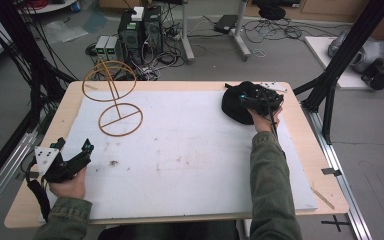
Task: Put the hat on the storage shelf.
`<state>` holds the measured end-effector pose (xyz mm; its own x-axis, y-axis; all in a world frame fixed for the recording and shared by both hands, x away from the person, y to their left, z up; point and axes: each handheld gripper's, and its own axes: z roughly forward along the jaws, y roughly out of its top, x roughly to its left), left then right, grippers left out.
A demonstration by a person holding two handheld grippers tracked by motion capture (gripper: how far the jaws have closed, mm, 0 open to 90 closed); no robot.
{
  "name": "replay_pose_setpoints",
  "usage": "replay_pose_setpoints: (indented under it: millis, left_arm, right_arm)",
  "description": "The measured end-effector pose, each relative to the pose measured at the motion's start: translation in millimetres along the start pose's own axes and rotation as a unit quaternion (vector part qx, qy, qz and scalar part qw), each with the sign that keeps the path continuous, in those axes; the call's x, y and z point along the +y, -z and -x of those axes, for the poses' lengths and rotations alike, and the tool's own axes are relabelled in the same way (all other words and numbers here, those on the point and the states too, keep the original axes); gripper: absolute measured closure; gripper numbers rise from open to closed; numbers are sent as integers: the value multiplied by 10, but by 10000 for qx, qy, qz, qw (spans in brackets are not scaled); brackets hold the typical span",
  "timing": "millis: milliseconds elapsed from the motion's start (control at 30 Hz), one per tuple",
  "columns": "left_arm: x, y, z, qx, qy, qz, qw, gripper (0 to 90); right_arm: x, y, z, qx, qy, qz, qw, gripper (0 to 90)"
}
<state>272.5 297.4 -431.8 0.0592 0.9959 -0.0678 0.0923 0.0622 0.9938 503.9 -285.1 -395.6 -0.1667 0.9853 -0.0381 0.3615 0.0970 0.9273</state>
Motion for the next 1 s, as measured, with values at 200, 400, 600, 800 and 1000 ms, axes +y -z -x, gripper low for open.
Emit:
replay_pose_setpoints:
  millis: [200, 400, 600, 800, 1000]
  left_arm:
    - [-1, 2, 1, -5, 0, -1, 10000, 165]
    - [-13, -10, -4, -75, 65, -12, 10000, 166]
    - [-24, -25, 1, -169, 88, -68, 9998, 166]
    - [-26, -29, 31, -226, 26, -60, 9997, 169]
    - [-26, -28, 14, -197, 53, -69, 9998, 169]
  right_arm:
    - [-61, -80, -54, 21, -67, -168, 9998, 43]
    - [-84, -111, -54, 36, 13, -301, 9995, 274]
    - [-118, -140, -82, 129, 118, -733, 9972, 688]
    - [-105, -93, 21, 199, -343, -739, 9965, 875]
    - [-112, -97, 24, 147, -377, -668, 9969, 877]
